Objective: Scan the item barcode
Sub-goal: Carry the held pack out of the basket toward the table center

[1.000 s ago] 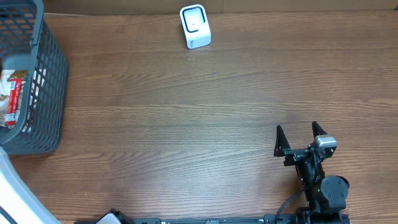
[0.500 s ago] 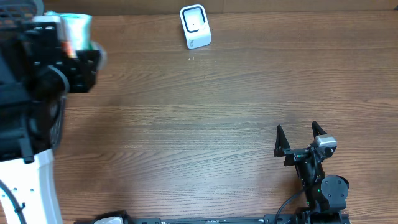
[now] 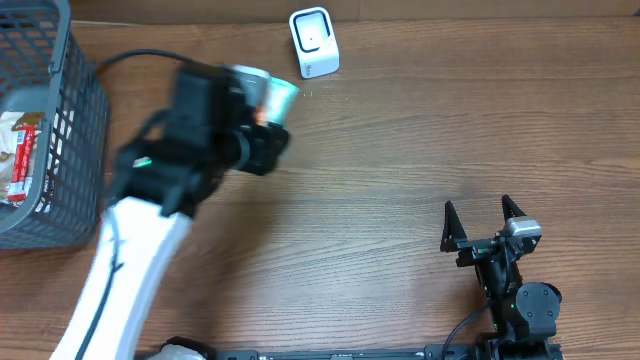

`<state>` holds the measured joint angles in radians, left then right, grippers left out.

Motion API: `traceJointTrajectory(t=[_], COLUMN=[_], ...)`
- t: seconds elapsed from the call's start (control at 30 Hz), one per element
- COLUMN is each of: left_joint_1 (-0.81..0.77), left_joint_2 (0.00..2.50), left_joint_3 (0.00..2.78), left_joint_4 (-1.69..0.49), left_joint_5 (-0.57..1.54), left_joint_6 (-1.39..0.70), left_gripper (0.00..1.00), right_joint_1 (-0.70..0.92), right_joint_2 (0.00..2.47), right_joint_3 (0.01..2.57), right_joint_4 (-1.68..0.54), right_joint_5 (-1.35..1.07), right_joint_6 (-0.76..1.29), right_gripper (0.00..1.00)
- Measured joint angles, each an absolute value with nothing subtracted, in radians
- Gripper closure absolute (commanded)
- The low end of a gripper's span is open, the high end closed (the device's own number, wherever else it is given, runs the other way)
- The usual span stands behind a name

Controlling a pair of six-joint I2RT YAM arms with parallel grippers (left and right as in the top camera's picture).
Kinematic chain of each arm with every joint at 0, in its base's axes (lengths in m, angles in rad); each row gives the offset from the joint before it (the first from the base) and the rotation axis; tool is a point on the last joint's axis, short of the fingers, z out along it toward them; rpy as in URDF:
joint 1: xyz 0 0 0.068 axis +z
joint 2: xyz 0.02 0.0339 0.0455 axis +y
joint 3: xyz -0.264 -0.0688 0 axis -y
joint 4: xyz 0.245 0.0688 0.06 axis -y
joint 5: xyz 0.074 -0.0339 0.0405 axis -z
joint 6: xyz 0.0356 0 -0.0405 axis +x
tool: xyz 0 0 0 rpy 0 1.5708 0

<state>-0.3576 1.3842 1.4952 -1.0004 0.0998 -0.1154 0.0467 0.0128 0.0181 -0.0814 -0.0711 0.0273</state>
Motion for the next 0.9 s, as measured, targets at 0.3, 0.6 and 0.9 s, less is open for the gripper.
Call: traceJointTrajectory(t=[0.3, 0.6, 0.9], left_joint_1=[-0.611, -0.772, -0.894], left_joint_2=[1.627, 1.827, 1.95], left_joint_3=[1.47, 1.47, 1.468], left_joint_4=[-0.855, -0.65, -0.567], left_joint_5=[0.023, 0.007, -0.084], left_joint_6=[-0.201, -0.268, -0.308], left_gripper=[0.68, 0.65, 0.64], right_joint_1=[0.047, 0.047, 0.047], right_joint_2=[0.013, 0.013, 0.013], right_joint_3=[0.018, 0.018, 0.018], right_joint_4=[-0.082, -0.081, -0.081], right_joint_5=[-0.072, -0.072, -0.072], right_joint_6=[0.027, 0.027, 0.027], right_gripper=[0.0, 0.0, 0.0])
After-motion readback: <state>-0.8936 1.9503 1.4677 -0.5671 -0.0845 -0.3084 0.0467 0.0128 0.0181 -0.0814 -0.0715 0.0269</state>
